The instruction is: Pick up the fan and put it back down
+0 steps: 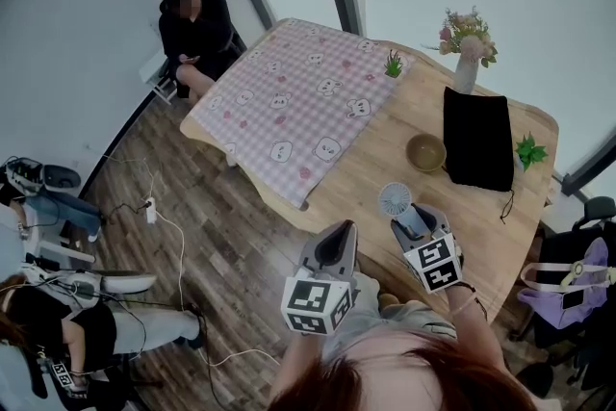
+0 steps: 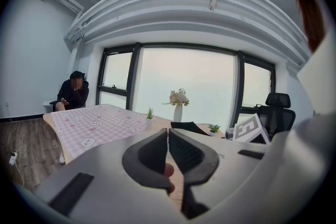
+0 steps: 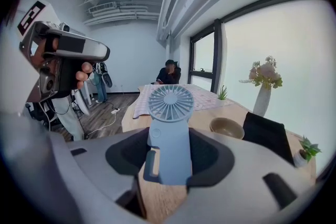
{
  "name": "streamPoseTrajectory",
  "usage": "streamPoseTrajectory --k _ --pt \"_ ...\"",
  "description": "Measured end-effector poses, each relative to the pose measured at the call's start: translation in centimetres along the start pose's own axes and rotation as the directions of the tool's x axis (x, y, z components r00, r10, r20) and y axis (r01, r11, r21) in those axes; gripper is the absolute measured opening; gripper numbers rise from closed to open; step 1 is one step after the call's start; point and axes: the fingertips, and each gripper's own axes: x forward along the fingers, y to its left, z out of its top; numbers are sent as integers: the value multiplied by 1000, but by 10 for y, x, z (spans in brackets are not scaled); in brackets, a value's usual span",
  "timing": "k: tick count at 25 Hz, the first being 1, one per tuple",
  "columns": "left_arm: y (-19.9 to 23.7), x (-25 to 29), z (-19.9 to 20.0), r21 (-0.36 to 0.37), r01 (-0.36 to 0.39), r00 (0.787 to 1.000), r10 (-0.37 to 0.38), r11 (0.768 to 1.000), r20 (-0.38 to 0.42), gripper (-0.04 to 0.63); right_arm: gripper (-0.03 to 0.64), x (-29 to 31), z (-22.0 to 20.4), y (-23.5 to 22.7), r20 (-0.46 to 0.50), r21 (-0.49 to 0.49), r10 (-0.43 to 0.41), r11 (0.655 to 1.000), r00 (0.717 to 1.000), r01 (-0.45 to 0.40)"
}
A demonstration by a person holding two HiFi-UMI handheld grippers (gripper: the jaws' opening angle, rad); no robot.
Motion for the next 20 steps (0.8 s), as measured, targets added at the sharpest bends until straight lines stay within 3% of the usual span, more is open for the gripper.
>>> streamPoseTrajectory --k 20 --pt "-26 -16 8 35 -4 999 2 999 40 14 213 -64 39 -4 157 4 -40 999 987 40"
